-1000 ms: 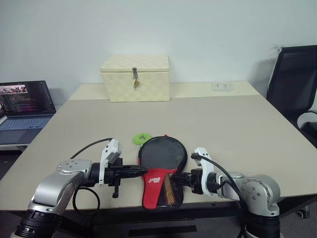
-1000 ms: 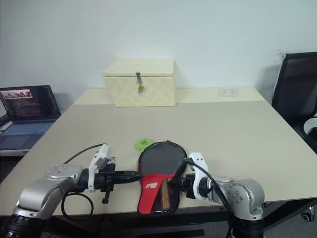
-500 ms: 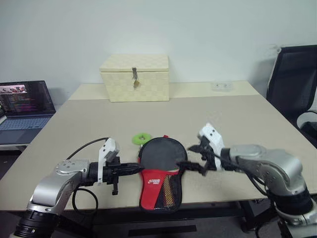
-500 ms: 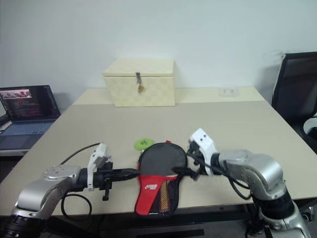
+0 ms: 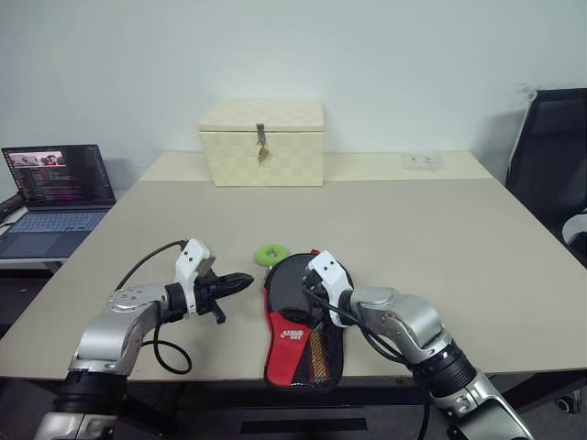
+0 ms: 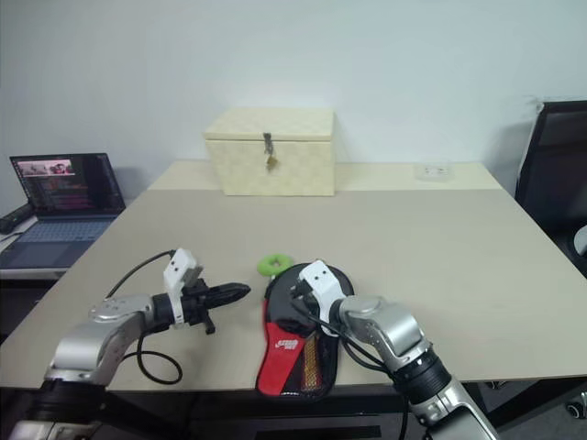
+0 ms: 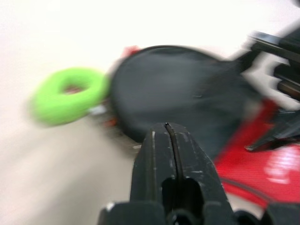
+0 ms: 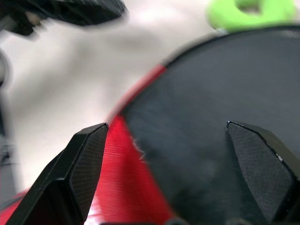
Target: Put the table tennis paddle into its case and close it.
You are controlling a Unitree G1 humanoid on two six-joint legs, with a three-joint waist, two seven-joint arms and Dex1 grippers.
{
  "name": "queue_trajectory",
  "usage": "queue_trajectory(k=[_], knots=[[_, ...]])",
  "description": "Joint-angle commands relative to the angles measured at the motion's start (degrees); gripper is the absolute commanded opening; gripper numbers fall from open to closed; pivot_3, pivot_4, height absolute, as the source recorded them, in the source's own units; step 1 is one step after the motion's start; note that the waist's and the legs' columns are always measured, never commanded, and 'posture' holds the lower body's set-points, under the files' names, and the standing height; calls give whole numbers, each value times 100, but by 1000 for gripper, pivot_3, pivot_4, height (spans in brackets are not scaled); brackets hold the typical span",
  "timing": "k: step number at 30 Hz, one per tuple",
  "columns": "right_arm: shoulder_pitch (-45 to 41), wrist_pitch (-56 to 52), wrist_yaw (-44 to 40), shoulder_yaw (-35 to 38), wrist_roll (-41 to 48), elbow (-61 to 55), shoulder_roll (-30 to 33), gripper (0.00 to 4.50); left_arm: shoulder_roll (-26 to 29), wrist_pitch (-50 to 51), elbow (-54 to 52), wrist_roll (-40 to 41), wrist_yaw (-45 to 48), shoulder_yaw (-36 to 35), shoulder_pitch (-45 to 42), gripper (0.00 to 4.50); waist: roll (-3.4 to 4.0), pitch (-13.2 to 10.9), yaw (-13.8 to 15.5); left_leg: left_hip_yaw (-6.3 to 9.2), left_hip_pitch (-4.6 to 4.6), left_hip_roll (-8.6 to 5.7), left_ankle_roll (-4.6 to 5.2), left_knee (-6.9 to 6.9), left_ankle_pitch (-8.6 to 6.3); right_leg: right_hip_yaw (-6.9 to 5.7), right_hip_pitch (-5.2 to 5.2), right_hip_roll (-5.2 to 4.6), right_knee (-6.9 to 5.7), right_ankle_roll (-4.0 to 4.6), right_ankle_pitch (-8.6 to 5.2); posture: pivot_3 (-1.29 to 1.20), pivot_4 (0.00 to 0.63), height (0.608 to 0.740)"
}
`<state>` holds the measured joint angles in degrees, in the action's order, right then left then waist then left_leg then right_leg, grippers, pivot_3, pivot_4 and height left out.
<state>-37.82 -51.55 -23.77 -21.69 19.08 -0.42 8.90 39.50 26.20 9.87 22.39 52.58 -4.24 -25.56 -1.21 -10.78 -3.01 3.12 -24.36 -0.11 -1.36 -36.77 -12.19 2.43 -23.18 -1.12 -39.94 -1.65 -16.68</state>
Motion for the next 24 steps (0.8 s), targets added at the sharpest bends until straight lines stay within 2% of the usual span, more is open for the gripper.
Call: queue_trajectory(k=[1,9,16,24], knots=[[54,102,27,24,-153,-56,-85,4500,-143,-278,501,-324,-320,16,-489,1594,-1,1,14,0,0,-2,0,0,0,0,0,0,0,0,0,0,150,740],[77,93,45,137,-376,-70,-152,4500,-733,-905,2788,-1088,-686,313,-2002,4412,-6,4,37,5,-1,-14,0,-9,0,-8,4,6,-5,-3,1,0,150,740],[136,-11,84,204,-455,-179,-201,4500,-1249,-1437,5264,-1675,-726,518,-3314,4466,-7,5,26,0,-2,-22,0,-8,0,-7,2,6,-3,-4,1,0,150,740],[224,-164,157,250,-526,-371,-164,4500,-1521,-1743,6221,-2049,-787,495,-3639,4466,-11,7,22,6,-3,-21,0,-10,0,-9,4,5,-6,-5,1,0,150,740]])
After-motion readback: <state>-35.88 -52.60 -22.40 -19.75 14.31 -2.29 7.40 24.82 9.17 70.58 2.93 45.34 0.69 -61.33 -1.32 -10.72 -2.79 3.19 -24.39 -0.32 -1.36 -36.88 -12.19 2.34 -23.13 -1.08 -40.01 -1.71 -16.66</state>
